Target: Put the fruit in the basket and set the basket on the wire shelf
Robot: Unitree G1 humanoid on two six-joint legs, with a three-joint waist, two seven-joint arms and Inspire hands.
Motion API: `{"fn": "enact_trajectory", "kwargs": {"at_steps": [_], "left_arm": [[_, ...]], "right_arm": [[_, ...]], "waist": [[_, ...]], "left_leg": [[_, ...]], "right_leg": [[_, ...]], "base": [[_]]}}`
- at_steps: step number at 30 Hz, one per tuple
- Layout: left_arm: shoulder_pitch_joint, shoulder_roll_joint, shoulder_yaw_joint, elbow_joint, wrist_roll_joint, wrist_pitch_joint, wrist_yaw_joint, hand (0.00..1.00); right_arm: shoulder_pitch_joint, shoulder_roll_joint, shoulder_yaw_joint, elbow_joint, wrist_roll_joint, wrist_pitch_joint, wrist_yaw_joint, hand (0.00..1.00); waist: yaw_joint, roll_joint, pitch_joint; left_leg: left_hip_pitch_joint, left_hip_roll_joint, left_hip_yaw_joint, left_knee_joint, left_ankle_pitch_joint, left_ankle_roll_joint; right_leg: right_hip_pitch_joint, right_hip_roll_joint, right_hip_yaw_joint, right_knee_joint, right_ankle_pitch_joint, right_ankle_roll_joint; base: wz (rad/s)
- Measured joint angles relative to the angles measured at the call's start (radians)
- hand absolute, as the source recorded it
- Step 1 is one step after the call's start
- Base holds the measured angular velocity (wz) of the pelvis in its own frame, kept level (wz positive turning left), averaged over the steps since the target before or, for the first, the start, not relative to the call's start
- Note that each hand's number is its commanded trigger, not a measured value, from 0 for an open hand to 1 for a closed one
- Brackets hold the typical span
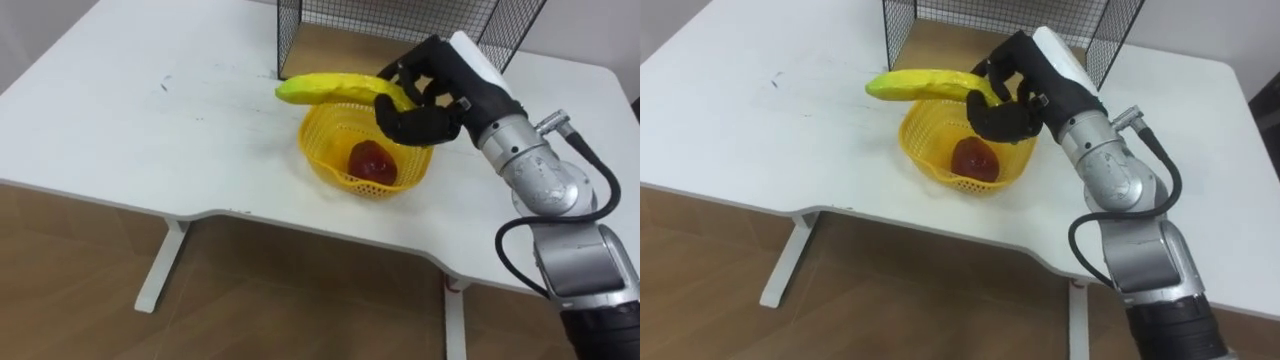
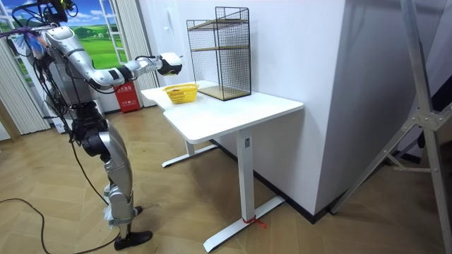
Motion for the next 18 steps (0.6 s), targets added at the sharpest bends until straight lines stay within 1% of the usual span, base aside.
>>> {"fn": "enact_trajectory", "kwargs": {"at_steps": [4,14,18], "left_arm": [[0.004,-0.001,0.000,0.000,0.000,0.005,-0.002,0.00],[0.005,-0.001,0.000,0.000,-0.001,0.008,-0.003,0.00],[0.005,-0.001,0.001,0.000,0.000,0.008,0.003,0.00]], "right_arm": [[0.000,0.000,0.000,0.025,0.000,0.000,0.000,1.00],[0.003,0.000,0.000,0.072,-0.001,0.006,-0.001,1.00],[0.019,0.000,0.000,0.075,-0.003,0.006,-0.001,1.00]], "waist": [[0.000,-0.002,-0.0016],[-0.002,-0.006,-0.0041],[-0.004,-0.006,-0.0040]], "left_leg": [[0.000,0.000,0.001,-0.001,0.000,0.000],[0.000,-0.001,0.002,0.000,0.000,0.000],[0.000,0.000,0.001,0.000,0.000,0.000]], "right_leg": [[0.000,-0.002,-0.009,0.002,0.000,0.000],[0.003,-0.002,-0.011,0.001,0.000,0.000],[0.003,-0.003,-0.010,0.001,0.000,0.000]], "base": [[0.00],[0.00],[0.00]]}}
